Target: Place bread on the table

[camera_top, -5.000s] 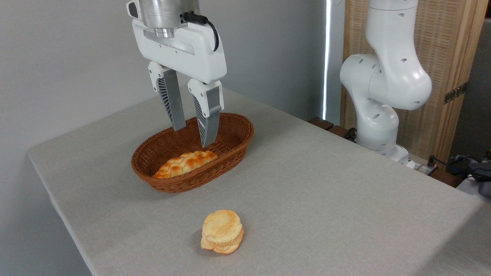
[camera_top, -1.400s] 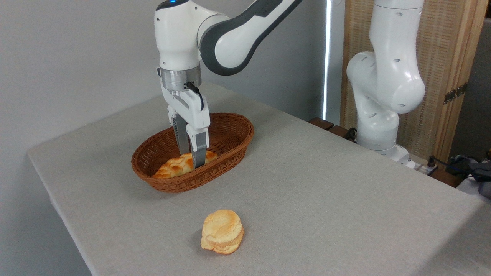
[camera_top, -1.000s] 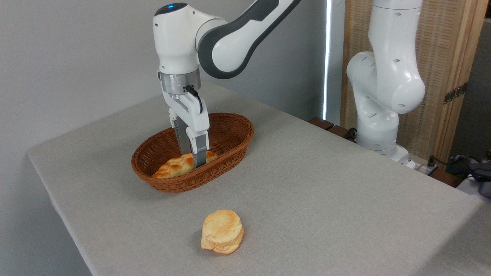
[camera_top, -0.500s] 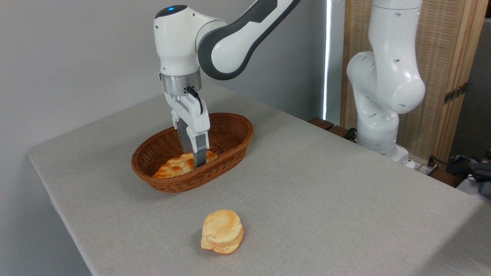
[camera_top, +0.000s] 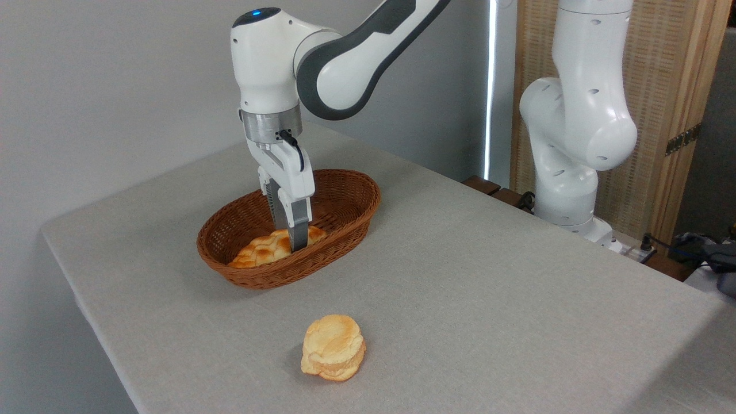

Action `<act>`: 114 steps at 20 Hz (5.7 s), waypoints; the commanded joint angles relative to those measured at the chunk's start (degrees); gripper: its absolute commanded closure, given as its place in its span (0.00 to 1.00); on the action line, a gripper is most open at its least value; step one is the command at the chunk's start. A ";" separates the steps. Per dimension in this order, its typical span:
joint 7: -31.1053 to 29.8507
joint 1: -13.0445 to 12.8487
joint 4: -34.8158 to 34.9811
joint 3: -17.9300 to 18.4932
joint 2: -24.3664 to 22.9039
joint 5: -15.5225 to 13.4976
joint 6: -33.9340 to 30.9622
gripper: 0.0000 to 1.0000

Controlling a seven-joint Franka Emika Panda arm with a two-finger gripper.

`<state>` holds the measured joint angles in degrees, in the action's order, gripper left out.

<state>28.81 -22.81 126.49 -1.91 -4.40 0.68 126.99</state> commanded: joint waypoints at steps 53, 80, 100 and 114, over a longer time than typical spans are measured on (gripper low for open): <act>19.79 0.49 -15.23 21.25 -12.92 16.20 -43.49 0.31; 20.85 0.40 -15.66 20.90 -12.92 16.29 -43.76 0.00; -1.13 8.75 -25.33 6.40 -1.93 1.26 -30.41 0.00; 10.30 12.79 -37.01 11.14 2.99 -3.75 -39.71 0.00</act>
<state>35.99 -10.61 94.60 8.94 -4.22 -0.96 91.76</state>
